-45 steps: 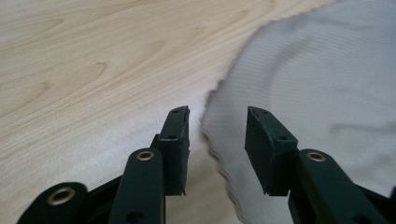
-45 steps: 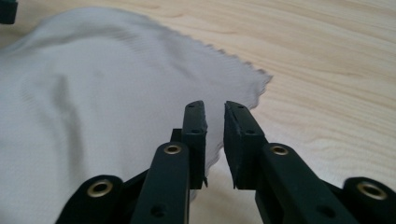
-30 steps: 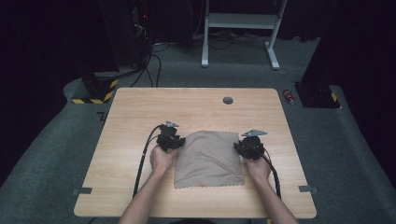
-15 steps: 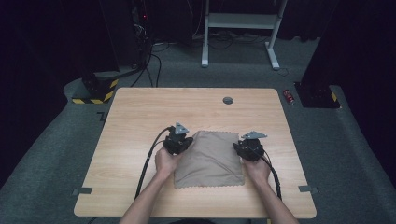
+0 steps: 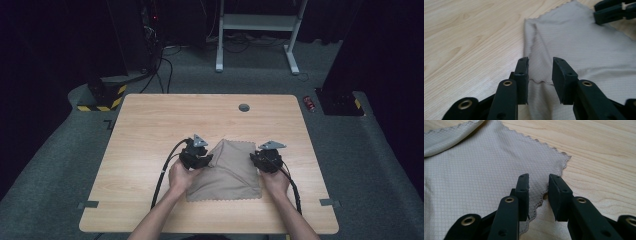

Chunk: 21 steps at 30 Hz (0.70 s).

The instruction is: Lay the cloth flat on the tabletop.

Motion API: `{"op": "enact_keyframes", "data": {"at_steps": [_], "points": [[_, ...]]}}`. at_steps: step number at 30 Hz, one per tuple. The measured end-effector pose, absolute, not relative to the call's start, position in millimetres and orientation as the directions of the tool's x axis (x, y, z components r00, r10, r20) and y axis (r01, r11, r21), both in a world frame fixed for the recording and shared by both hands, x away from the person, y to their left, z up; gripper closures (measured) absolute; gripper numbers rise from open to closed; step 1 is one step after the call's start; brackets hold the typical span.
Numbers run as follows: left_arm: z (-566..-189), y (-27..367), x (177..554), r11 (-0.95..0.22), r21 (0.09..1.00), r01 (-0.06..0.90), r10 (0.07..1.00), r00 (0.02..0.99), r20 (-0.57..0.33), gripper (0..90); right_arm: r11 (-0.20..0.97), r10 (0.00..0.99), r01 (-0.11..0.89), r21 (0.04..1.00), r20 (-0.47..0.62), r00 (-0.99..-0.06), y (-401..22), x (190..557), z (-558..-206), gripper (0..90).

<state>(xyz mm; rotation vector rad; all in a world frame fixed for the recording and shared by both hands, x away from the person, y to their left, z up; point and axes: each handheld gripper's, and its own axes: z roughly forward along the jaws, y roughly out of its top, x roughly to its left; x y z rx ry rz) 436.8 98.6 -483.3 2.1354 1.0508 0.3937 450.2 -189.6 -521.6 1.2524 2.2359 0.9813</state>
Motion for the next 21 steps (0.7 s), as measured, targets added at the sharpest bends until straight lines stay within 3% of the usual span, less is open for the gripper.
{"op": "enact_keyframes", "data": {"at_steps": [9,16,21], "points": [[-499,91,451,-0.392,0.691,0.608,0.802,0.593,-0.066,67.4,0.359,0.85,0.567,0.742,-0.009,-0.527,-190,450,-522,70.3],[-504,95,456,-0.392,0.677,0.623,0.8,0.594,-0.084,86.6,0.358,0.85,0.567,0.742,-0.008,-0.526,-190,449,-522,70.3],[-501,97,455,-0.391,0.688,0.612,0.796,0.6,-0.081,89.0,0.357,0.851,0.568,0.741,-0.007,-0.525,-190,449,-522,70.8]]}}
